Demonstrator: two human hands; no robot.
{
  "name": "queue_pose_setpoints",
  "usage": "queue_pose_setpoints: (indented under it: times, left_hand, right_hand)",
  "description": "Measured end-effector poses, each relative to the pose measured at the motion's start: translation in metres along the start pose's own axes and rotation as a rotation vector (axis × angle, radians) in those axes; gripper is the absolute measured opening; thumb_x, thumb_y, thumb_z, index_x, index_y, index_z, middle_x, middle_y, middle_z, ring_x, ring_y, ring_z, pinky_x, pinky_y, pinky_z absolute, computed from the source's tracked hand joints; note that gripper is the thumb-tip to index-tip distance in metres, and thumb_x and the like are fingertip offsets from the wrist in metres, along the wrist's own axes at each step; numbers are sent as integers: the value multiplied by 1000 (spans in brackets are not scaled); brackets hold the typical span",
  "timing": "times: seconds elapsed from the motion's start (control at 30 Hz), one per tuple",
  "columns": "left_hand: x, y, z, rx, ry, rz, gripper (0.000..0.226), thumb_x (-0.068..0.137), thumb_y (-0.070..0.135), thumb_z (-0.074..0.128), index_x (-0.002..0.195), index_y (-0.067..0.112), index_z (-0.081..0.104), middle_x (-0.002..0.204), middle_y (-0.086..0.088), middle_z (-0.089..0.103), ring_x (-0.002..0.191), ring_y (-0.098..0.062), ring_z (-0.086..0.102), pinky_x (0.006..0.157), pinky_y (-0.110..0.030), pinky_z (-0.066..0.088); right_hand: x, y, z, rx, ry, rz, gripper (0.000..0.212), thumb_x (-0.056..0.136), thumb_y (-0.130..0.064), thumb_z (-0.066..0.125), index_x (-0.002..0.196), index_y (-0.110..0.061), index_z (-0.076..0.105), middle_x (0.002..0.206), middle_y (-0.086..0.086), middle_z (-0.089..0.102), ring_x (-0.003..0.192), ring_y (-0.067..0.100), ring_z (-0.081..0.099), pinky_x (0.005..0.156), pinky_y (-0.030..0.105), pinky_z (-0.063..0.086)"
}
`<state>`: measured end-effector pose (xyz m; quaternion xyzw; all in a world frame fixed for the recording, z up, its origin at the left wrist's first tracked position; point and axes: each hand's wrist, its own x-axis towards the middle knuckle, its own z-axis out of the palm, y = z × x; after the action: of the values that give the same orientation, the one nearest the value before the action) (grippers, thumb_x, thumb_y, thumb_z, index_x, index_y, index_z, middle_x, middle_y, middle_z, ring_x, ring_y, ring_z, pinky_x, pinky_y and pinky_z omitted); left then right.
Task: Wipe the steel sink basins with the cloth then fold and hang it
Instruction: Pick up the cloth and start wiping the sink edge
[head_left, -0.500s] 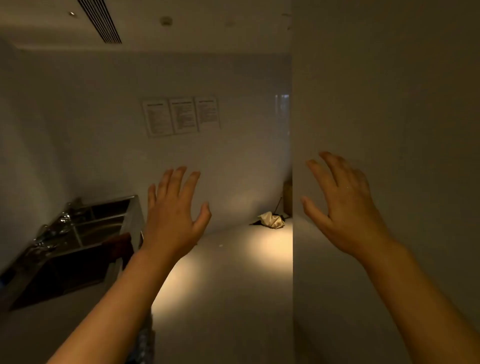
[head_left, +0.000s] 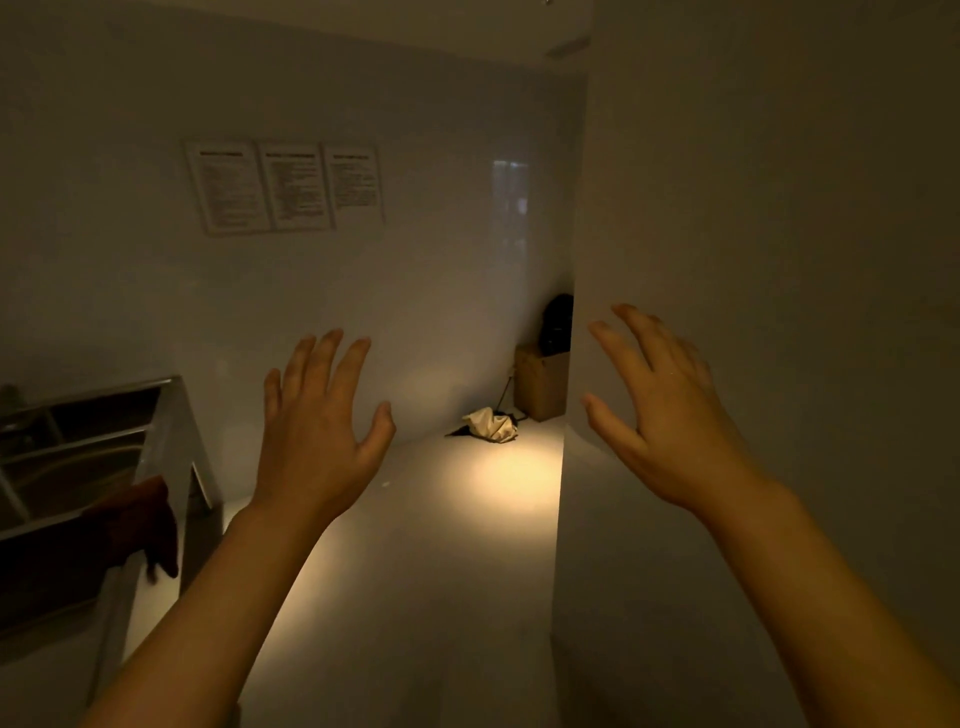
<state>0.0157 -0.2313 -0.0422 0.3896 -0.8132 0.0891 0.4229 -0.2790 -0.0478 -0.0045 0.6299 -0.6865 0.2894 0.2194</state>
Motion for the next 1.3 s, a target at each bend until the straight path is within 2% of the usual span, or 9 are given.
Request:
queue_pose_setpoints:
  times: [0.37,0.53,0.7,0.83,1.1,1.3]
  left_hand:
    - [49,-91,46,-52,-5,10,70,95,52,44,158,23,38,167,-7,32,157,-31,20,123,-63,22]
    - [66,-117,75,-60,-25,-40,70,95,50,46,158,22,39,166,-7,33,157,-32,21,123,-63,22]
    - [87,-128,122,-47,-61,-57,70,96,53,43,159,24,37,168,-6,31,158,-30,20,124,-61,21]
    - [112,-139,166,-6,-69,-70,71,96,55,40,159,25,36,168,-5,31,158,-29,19,124,-60,20]
    - [193,-139,244,69,-84,-145,71,96,56,38,161,27,33,170,-2,28,160,-27,15,126,-59,18]
    - [244,-141,281,127,-32,-155,68,97,52,42,159,26,36,169,-2,29,159,-26,16,125,-60,20]
  right_hand:
    - [79,-35,71,7,-39,18,69,98,-54,40,160,-29,24,169,-1,14,155,20,15,122,56,22]
    - [111,-27,101,68,-43,25,67,99,-53,43,160,-33,24,169,-6,13,155,18,16,124,51,22]
    - [144,8,141,150,-44,59,65,101,-55,44,160,-37,23,169,-11,13,155,17,16,124,46,24]
    - [179,44,185,177,-45,43,63,102,-47,49,159,-32,27,168,-7,16,154,19,18,124,49,24]
    - [272,138,265,303,-60,14,63,101,-48,48,159,-30,30,166,-6,21,152,22,24,120,54,30]
    - [337,188,307,372,-33,-15,68,96,-54,44,158,-30,32,166,-8,21,151,19,25,119,37,24]
